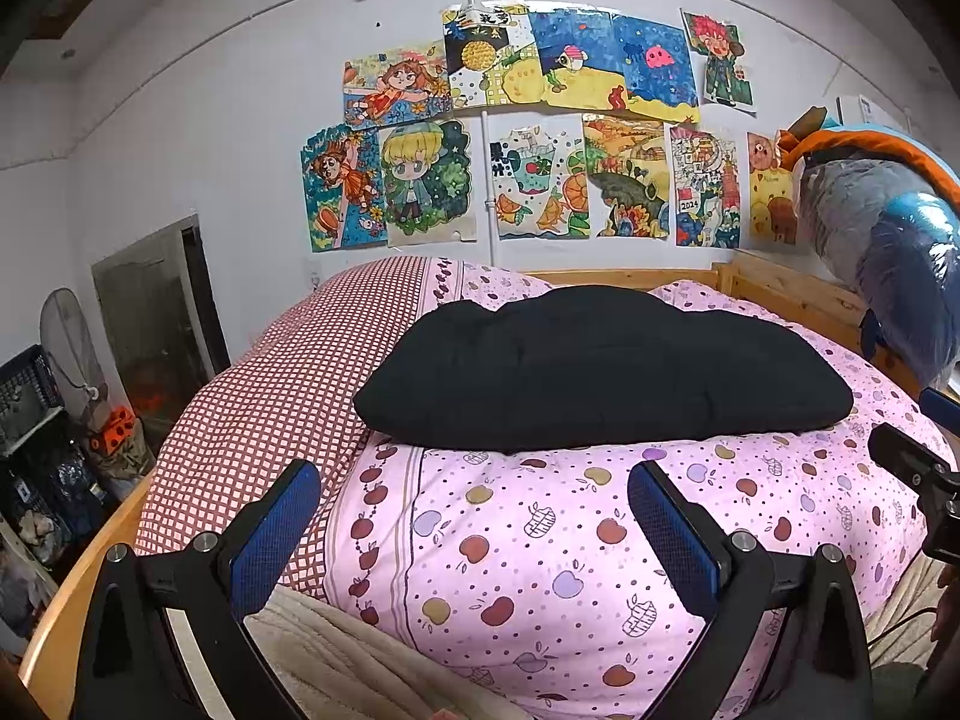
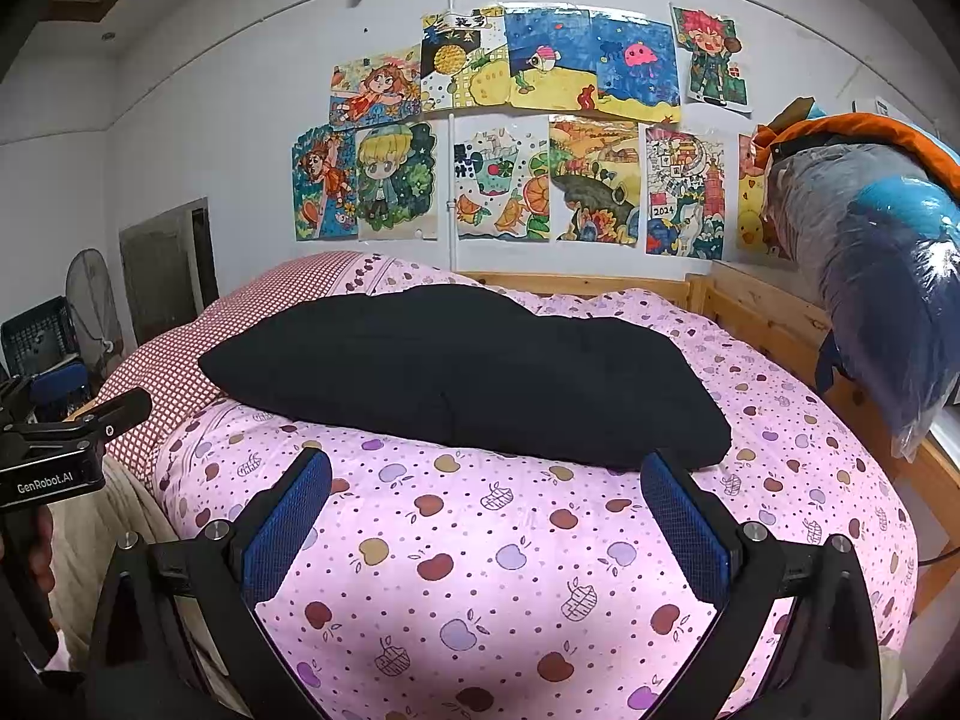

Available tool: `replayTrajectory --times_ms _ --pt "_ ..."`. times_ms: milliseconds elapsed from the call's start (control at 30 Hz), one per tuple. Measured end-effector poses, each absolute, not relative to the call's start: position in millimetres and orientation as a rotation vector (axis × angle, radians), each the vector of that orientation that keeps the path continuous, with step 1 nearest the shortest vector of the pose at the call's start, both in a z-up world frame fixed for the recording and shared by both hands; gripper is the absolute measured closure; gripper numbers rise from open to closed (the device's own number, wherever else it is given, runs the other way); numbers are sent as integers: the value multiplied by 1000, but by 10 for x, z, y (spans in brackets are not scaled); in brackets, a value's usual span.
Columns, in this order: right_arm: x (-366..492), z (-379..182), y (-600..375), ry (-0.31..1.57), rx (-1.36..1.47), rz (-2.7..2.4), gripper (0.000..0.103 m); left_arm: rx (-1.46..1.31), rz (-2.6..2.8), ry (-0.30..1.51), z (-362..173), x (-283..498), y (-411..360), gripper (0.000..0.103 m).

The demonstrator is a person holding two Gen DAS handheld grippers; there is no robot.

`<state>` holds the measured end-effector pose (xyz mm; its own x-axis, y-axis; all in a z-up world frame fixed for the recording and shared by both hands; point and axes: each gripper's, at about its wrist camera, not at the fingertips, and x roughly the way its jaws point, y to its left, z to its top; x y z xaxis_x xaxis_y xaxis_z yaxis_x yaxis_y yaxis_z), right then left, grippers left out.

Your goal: Fold large clothes

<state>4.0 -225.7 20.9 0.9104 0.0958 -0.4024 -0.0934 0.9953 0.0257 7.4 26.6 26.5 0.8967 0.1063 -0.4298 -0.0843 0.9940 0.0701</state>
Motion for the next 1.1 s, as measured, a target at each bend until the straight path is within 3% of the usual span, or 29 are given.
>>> replayTrajectory --times_ms 1100 --pt "27 217 -2250 417 7 93 2 51 101 447 268 61 258 0"
